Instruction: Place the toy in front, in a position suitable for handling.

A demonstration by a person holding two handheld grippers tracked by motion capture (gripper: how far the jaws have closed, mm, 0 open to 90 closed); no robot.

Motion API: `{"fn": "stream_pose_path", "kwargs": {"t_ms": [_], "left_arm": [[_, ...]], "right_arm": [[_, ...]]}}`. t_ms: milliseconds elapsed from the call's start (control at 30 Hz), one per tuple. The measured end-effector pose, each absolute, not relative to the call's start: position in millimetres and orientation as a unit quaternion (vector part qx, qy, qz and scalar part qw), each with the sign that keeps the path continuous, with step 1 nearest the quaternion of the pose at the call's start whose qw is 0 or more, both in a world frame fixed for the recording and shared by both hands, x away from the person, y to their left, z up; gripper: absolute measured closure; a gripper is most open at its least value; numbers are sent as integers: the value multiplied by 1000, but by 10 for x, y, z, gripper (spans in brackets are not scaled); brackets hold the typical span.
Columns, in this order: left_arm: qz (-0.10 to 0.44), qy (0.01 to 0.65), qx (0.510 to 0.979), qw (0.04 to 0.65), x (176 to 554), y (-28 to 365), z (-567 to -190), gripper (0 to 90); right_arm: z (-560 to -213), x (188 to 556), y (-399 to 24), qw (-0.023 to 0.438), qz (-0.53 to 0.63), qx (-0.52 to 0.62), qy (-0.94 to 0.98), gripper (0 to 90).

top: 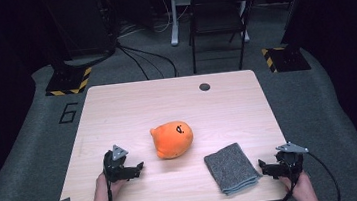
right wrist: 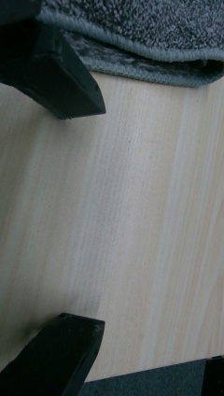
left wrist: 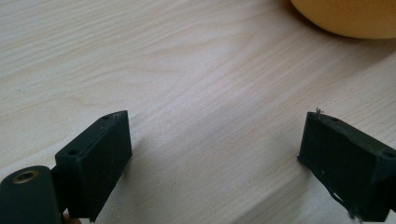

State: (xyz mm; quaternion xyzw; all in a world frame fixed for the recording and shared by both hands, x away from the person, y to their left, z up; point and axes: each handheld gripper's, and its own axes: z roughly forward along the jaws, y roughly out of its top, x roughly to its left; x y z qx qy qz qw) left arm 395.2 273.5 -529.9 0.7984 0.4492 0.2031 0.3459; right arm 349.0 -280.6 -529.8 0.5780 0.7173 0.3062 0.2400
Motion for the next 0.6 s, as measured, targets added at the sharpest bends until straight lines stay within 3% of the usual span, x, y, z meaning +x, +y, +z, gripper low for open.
{"fn": "stream_pose_path", "kwargs": {"t_ms": [367, 600], "left_arm": [[202, 446, 800, 346, 3958, 2737, -5297, 92], [201, 448, 799, 347, 3945, 2737, -5297, 92]], "right_arm": [[-5245, 3456, -2799, 253, 277, 568, 732, 0], [-5162, 3483, -2832, 222, 237, 585, 743, 9]]}}
